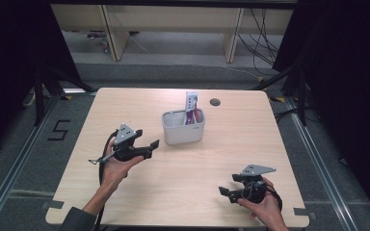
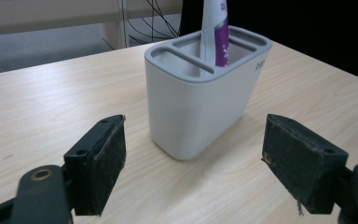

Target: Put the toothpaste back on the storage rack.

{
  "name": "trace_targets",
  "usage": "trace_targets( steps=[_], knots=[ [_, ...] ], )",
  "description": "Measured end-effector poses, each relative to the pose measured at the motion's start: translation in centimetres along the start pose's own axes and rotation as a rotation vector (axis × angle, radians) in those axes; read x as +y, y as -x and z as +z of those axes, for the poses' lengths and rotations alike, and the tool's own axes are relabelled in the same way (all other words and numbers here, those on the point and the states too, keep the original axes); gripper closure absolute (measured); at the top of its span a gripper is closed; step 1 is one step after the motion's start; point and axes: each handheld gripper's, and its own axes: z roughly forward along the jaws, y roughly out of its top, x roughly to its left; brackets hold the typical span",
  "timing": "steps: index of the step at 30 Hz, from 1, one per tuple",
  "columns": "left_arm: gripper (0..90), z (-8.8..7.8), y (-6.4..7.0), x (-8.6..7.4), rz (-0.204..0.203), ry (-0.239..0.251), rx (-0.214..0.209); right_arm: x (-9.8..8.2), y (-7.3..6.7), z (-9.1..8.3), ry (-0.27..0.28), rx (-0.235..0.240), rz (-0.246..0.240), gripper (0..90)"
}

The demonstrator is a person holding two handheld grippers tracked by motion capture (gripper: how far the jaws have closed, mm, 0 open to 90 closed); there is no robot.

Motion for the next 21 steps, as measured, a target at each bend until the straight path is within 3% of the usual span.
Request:
trace_targets(
  steps=[1,4,5,9,11,13,14,17,18,21],
  knots=[
    [20.9,-0.1,0.0,-0.2,0.003,-0.002,0.001,0.0,0.1,0.1,0.004,0.002,-0.019,23.0],
    [20.5,-0.4,-0.2,-0.8,0.003,-0.008,-0.007,-0.1,-0.4,0.0,0.002,-0.021,0.026,22.9],
    [20.1,-0.6,-0.2,-0.9,0.003,-0.011,0.001,0.0,-0.2,0.0,0.005,-0.031,-0.006,22.9],
    [19.9,-1.0,-0.2,-1.5,0.001,-0.011,0.002,-0.1,-0.2,0.0,0.006,-0.030,-0.004,23.0],
    [19.6,-1.3,-0.1,-1.9,0.001,-0.013,-0.001,-0.1,-0.4,0.0,-0.003,-0.019,0.025,22.9],
    [19.4,-1.6,-0.1,-2.2,-0.001,-0.018,-0.014,-0.1,-0.1,0.0,0.008,-0.014,0.004,23.0],
    [19.2,-1.7,0.0,-2.4,-0.003,-0.019,-0.020,-0.1,-0.1,-0.2,0.010,-0.034,-0.017,23.0],
    [18.7,-2.0,0.1,-2.9,0.000,-0.020,-0.033,-0.1,0.1,-0.2,0.013,-0.016,-0.024,23.0],
    [18.6,-2.2,0.2,-3.2,0.005,-0.029,-0.035,-0.2,-0.2,-0.2,0.002,-0.004,0.020,22.9],
    [18.2,-2.6,0.3,-3.7,0.008,-0.044,-0.037,-0.2,-0.2,-0.3,0.017,-0.035,-0.009,23.0]
  ],
)
